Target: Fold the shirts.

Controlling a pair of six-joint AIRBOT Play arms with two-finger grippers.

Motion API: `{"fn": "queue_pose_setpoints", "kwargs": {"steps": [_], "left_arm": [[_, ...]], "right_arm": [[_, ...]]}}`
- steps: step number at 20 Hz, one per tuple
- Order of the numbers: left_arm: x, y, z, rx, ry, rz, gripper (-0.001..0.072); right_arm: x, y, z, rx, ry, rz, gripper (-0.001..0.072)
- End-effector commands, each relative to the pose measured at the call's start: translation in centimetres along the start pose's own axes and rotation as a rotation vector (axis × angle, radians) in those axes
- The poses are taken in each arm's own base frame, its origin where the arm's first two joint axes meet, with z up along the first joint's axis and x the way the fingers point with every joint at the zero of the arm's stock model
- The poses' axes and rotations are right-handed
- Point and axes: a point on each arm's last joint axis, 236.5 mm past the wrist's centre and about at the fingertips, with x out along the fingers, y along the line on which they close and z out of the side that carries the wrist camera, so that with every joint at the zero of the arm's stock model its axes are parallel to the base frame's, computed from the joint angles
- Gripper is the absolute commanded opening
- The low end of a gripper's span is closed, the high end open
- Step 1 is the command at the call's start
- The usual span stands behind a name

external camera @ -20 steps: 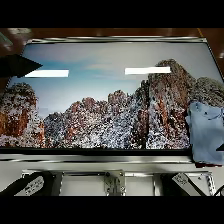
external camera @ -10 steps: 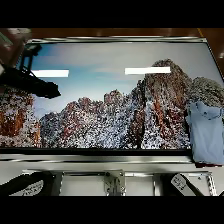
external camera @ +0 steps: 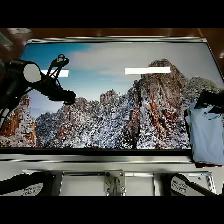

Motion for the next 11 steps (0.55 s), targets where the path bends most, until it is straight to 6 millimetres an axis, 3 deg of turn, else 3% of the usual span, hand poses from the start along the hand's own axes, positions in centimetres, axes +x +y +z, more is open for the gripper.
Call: {"fn": "queue_pose_setpoints", "kwargs": {"steps": [1, 11], "left_arm": [[0.17, 0.23, -0.17, -0.011, 0.011, 0.007, 0.0473], [0.41, 0.28, 0.15, -0.008, 0.003, 0.007, 0.0472]], "right_arm": [[0.36, 0.75, -0.43, -0.02, 0.035, 0.002, 0.0669], [0.36, 0.7, -0.43, -0.02, 0.035, 0.0, 0.0669]]}}
